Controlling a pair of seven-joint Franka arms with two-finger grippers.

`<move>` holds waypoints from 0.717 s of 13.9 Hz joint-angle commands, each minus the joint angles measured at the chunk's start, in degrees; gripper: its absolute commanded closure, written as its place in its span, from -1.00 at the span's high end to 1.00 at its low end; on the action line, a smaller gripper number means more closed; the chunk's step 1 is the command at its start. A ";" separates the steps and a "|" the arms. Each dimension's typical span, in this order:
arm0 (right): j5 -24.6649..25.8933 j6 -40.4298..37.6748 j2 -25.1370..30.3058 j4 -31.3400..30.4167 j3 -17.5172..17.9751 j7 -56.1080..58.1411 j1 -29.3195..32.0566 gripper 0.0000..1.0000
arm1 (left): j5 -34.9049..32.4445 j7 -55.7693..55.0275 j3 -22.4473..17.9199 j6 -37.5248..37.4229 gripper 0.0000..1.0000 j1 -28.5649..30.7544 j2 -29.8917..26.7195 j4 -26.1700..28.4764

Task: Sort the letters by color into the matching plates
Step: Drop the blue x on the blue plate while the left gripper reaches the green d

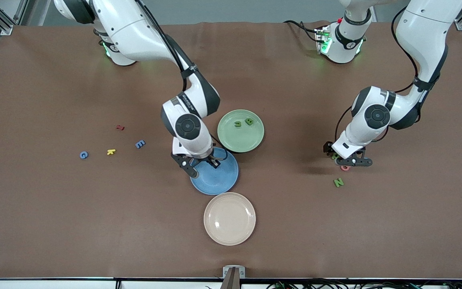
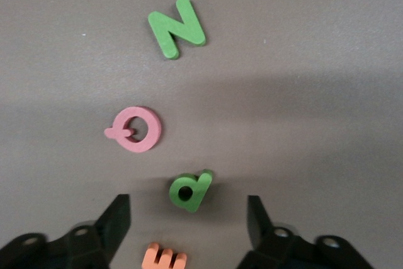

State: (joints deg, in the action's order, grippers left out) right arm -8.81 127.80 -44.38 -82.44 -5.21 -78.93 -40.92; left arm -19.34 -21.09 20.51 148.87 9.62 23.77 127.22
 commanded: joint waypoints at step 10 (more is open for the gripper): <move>-0.42 6.94 -11.43 11.51 -0.85 -9.22 -3.91 -0.99 | -2.36 0.00 0.41 4.24 0.24 1.28 3.38 -0.21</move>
State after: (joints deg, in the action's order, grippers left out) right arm -8.80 135.23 -54.01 -73.71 -5.40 -87.15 -44.46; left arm -20.39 -21.10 20.51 152.52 10.20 27.04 127.14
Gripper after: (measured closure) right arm 0.727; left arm 0.379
